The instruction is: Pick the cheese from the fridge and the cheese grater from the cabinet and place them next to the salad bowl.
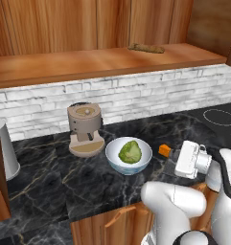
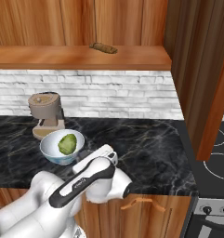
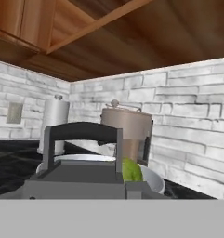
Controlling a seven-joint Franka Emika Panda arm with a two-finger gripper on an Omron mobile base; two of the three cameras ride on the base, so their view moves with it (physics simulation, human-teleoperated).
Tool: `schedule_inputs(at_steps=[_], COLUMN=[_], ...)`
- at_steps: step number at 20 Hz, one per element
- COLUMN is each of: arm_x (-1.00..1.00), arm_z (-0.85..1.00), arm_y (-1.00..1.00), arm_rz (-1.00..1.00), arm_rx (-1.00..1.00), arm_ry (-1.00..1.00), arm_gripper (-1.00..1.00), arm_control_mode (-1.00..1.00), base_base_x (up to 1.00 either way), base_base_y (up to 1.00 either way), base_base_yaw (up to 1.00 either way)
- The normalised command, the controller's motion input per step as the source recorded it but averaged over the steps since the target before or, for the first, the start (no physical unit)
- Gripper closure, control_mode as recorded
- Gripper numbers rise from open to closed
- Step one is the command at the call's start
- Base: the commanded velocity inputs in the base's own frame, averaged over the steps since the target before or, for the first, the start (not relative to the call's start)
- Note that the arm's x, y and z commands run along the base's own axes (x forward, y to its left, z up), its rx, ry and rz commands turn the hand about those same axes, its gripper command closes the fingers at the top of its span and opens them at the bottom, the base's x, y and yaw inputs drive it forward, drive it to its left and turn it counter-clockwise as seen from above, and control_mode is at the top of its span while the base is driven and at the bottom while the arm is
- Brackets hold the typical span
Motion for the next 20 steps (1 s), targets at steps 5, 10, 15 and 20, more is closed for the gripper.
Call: schedule_inputs(at_steps=[5,10,15,20], arm_x=[0.27,0.24,0.32,0.28], arm_z=[-0.26,-0.29,-0.25,-0.23], arm_y=[0.0,0.0,0.01,0.03], arm_rz=[0.0,0.0,0.0,0.0], arm_rx=[0.0,0.0,0.0,0.0], arm_ry=[0.0,0.0,0.0,0.0], arm_gripper=[1.0,1.0,1.0,1.0], arm_control_mode=[-1.0,-1.0,-1.0,-1.0], base_base_x=[0.0,0.0,0.0,0.0], base_base_y=[0.0,0.0,0.0,0.0], base_base_yaw=[0.0,0.0,0.0,0.0])
